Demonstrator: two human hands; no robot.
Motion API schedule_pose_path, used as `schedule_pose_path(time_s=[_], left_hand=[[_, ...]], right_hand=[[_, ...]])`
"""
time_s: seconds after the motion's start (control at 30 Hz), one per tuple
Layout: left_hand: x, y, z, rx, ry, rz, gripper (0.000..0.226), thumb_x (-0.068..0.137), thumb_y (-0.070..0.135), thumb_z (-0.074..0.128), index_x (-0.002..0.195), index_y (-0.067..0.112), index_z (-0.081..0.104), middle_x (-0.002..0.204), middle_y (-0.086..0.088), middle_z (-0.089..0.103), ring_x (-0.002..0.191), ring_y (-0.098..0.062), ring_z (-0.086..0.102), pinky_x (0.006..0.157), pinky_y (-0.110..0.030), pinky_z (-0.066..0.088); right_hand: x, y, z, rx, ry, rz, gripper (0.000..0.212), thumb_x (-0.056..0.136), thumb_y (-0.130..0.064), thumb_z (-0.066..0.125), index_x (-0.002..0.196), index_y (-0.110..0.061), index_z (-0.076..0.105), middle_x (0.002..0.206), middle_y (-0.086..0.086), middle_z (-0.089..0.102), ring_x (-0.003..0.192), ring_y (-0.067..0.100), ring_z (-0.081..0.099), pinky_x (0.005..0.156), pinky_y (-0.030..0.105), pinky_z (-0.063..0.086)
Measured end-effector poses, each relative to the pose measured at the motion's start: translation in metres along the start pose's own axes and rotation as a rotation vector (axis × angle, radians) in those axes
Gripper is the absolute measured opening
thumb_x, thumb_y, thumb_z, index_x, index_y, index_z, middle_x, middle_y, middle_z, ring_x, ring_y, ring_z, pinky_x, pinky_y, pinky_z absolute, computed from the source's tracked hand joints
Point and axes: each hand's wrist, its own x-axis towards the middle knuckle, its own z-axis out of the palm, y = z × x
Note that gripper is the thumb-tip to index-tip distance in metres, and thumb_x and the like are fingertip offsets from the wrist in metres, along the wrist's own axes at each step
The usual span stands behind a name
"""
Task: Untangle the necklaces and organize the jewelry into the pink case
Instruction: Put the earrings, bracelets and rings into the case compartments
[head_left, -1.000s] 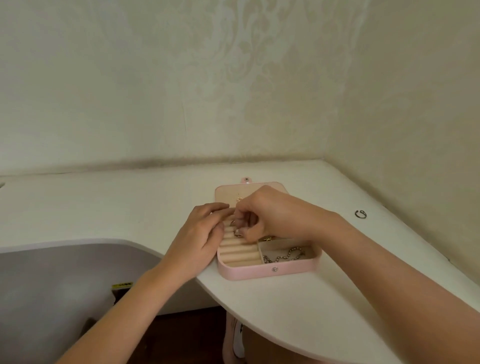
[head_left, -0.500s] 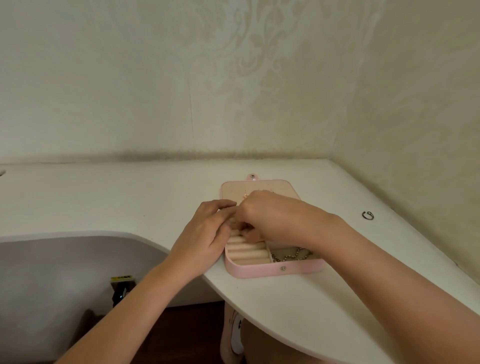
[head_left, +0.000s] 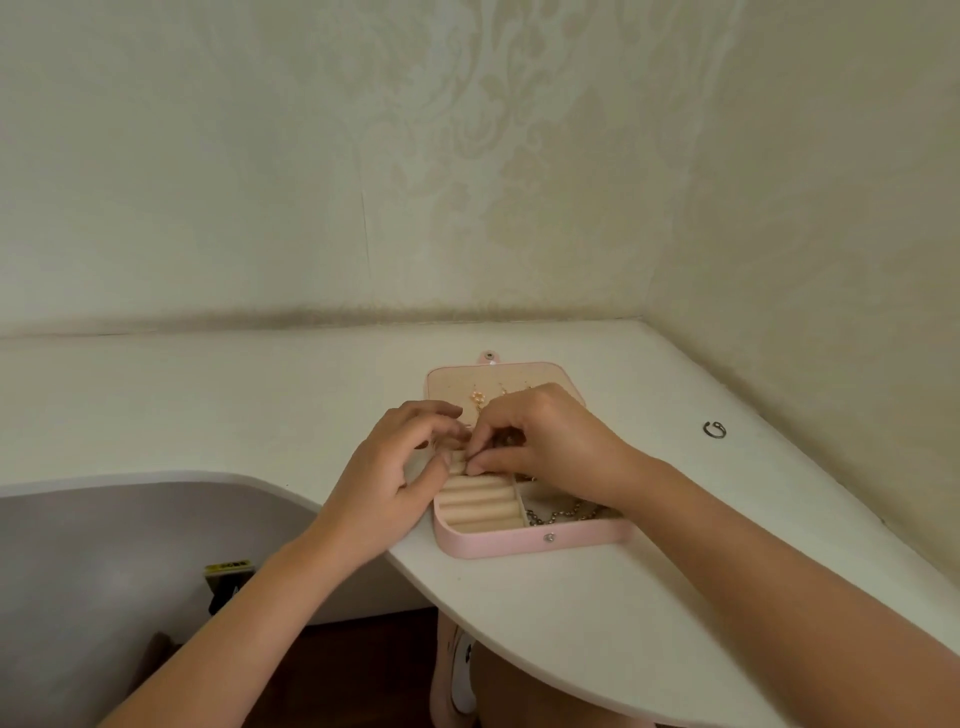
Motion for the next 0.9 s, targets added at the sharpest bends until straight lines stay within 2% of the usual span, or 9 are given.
schedule_pose_path(time_s=[0.07, 0.17, 0.27, 0.33, 0.53, 0.63, 0.7, 0.8, 0.9], left_hand=[[0.000, 0.003, -0.003, -0.077, 0.002, -0.035, 0.015, 0.081, 0.040, 0.054, 0.093, 0.037, 0.064, 0.117, 0.022, 0.057, 0.118, -0.003, 0.052, 0.097, -0.009, 0.033], [0.002, 0.006, -0.005, -0.155, -0.017, -0.076, 0.020, 0.076, 0.045, 0.061, 0.093, 0.036, 0.066, 0.114, 0.023, 0.059, 0.117, -0.002, 0.053, 0.095, -0.007, 0.032], [0.005, 0.010, -0.002, -0.181, -0.050, -0.090, 0.027, 0.072, 0.050, 0.066, 0.094, 0.037, 0.069, 0.114, 0.024, 0.060, 0.117, 0.001, 0.052, 0.096, -0.005, 0.030], [0.008, 0.011, 0.002, -0.155, -0.068, -0.098, 0.029, 0.067, 0.054, 0.067, 0.093, 0.040, 0.069, 0.113, 0.027, 0.059, 0.116, 0.003, 0.051, 0.095, -0.004, 0.029], [0.009, 0.011, 0.005, -0.138, -0.049, -0.151, 0.025, 0.064, 0.053, 0.070, 0.084, 0.039, 0.074, 0.107, 0.025, 0.062, 0.109, 0.002, 0.055, 0.092, -0.007, 0.034], [0.009, 0.012, 0.005, -0.114, -0.042, -0.173, 0.007, 0.071, 0.031, 0.079, 0.076, 0.033, 0.075, 0.102, 0.024, 0.063, 0.104, 0.001, 0.057, 0.090, -0.007, 0.035], [0.008, 0.012, 0.005, -0.093, -0.032, -0.180, 0.012, 0.076, 0.015, 0.080, 0.075, 0.026, 0.075, 0.101, 0.022, 0.064, 0.102, -0.001, 0.058, 0.088, -0.007, 0.036], [0.007, 0.014, 0.005, -0.072, -0.012, -0.192, 0.011, 0.076, 0.011, 0.079, 0.075, 0.021, 0.075, 0.100, 0.022, 0.064, 0.099, 0.000, 0.058, 0.086, -0.008, 0.037], [0.007, 0.017, 0.005, -0.063, -0.002, -0.207, 0.010, 0.075, 0.012, 0.080, 0.075, 0.022, 0.076, 0.095, 0.016, 0.067, 0.098, 0.001, 0.057, 0.084, -0.007, 0.036]], right_hand=[[-0.001, 0.000, -0.002, 0.143, 0.055, 0.081, 0.013, 0.072, -0.011, 0.083, 0.079, -0.006, 0.073, 0.063, -0.014, 0.061, 0.059, 0.000, 0.053, 0.059, 0.009, 0.038], [-0.003, 0.010, -0.027, 0.287, 0.157, 0.214, 0.009, 0.075, -0.010, 0.079, 0.077, -0.010, 0.071, 0.063, -0.006, 0.064, 0.058, 0.001, 0.054, 0.060, 0.015, 0.044], [-0.016, 0.036, -0.069, 0.106, 0.315, 0.329, 0.012, 0.084, -0.013, 0.072, 0.074, -0.020, 0.069, 0.064, -0.005, 0.067, 0.055, 0.004, 0.058, 0.063, 0.020, 0.047], [-0.033, 0.055, -0.094, -0.103, 0.381, 0.442, 0.013, 0.087, -0.014, 0.068, 0.075, -0.020, 0.069, 0.070, -0.003, 0.068, 0.058, 0.003, 0.059, 0.060, 0.014, 0.044], [-0.073, 0.092, -0.126, -0.300, 0.285, 0.764, 0.012, 0.091, -0.009, 0.059, 0.092, -0.010, 0.072, 0.088, 0.004, 0.068, 0.070, 0.013, 0.059, 0.067, 0.028, 0.044], [-0.076, 0.098, -0.125, -0.366, 0.155, 0.911, 0.022, 0.088, -0.012, 0.064, 0.109, -0.008, 0.069, 0.106, 0.006, 0.066, 0.092, 0.020, 0.058, 0.079, 0.026, 0.040], [-0.077, 0.101, -0.123, -0.406, 0.062, 1.005, 0.034, 0.084, -0.019, 0.069, 0.115, -0.005, 0.066, 0.119, 0.008, 0.064, 0.104, 0.023, 0.059, 0.085, 0.029, 0.044], [-0.079, 0.108, -0.122, -0.345, 0.064, 1.029, 0.040, 0.078, -0.023, 0.077, 0.112, -0.003, 0.067, 0.107, 0.012, 0.069, 0.083, 0.020, 0.061, 0.083, 0.030, 0.047], [-0.082, 0.111, -0.123, -0.237, 0.149, 0.984, 0.026, 0.073, -0.011, 0.082, 0.096, -0.003, 0.073, 0.084, 0.010, 0.072, 0.065, 0.016, 0.063, 0.077, 0.028, 0.050]])
